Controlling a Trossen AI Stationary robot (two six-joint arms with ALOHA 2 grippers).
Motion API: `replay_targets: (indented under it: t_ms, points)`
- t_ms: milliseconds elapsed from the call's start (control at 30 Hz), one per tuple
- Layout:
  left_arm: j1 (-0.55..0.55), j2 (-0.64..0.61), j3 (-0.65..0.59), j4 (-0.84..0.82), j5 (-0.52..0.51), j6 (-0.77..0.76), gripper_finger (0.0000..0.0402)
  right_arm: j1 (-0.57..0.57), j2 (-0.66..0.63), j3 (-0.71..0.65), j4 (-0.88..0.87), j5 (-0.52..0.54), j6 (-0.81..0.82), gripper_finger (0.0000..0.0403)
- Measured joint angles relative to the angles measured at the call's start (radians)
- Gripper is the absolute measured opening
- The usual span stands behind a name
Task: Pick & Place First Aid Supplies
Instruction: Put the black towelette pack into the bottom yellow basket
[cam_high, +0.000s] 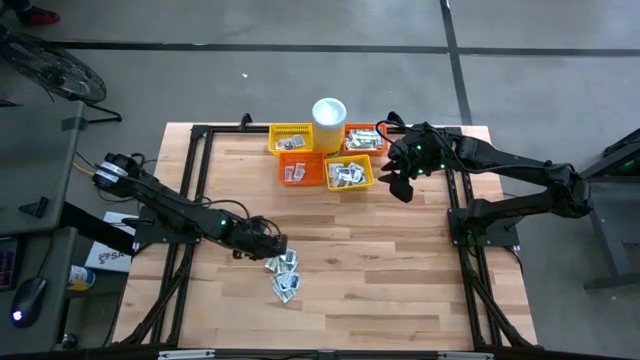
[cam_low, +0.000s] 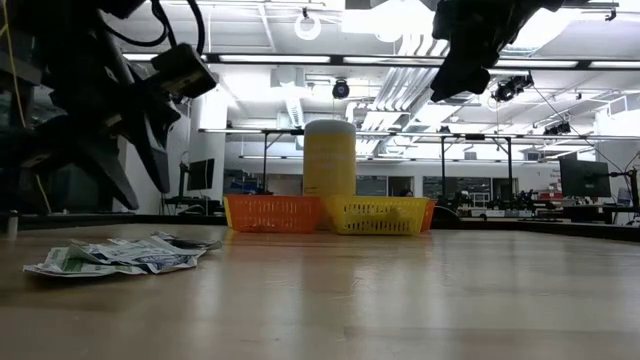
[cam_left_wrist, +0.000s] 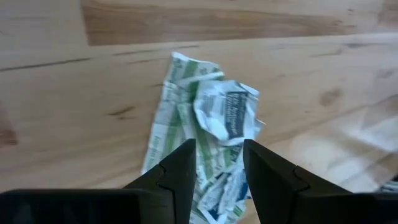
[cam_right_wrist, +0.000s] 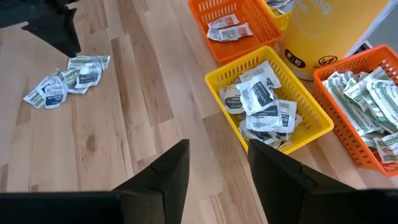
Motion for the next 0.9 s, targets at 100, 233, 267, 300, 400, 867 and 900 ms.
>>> replay_targets:
  t_ms: [100,233,267,300,400,867,900]
  points:
    - [0.0,0.015,0.0,0.006,0.0,-0.001,0.0133,0.0,0.0,0.0,0.003,0.0,0.0,0.0158]
    - [0.0,0.058,0.0,0.055,0.009,-0.004,0.0133,0.0,0.0,0.0,0.007,0.0,0.0,0.0158]
    - [0.0,0.07,0.0,0.063,0.009,-0.004,0.0133,0.0,0.0,0.0,0.008,0.0,0.0,0.0158]
    - [0.0,0.083,0.0,0.082,0.007,-0.003,0.0133,0.0,0.0,0.0,0.009,0.0,0.0,0.0158]
    - [0.0,0.114,0.0,0.104,-0.001,-0.018,0.0133,0.0,0.0,0.0,0.011,0.0,0.0,0.0158]
    - [0.001,0.131,0.0,0.114,-0.026,-0.044,0.0133,0.0,0.0,0.0,0.019,0.0,0.0,0.0158]
    - [0.001,0.131,0.0,0.113,-0.033,-0.048,0.0133,0.0,0.0,0.0,0.019,0.0,0.0,0.0158]
